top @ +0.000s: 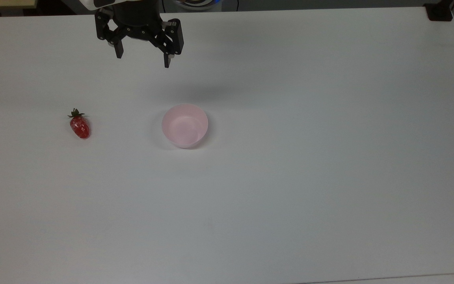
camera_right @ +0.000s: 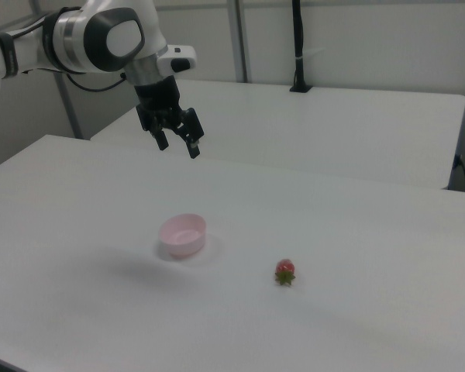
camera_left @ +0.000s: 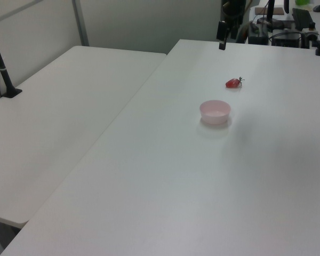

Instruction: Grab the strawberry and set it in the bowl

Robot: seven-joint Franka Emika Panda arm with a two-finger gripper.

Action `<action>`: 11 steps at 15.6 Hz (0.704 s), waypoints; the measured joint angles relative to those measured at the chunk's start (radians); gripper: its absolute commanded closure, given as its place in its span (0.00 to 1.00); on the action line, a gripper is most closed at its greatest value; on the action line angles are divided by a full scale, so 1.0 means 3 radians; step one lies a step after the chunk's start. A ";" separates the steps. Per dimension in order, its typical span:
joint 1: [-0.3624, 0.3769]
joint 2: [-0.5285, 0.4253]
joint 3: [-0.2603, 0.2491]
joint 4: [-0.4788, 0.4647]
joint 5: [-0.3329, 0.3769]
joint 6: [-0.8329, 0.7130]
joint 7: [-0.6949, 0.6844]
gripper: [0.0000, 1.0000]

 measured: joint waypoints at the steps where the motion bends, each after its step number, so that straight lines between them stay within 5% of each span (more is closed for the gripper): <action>1: 0.0000 0.0006 0.0000 0.0000 0.0000 0.0000 0.0000 0.00; 11: 0.0075 0.0112 0.0015 -0.0003 0.0018 0.0000 -0.0319 0.00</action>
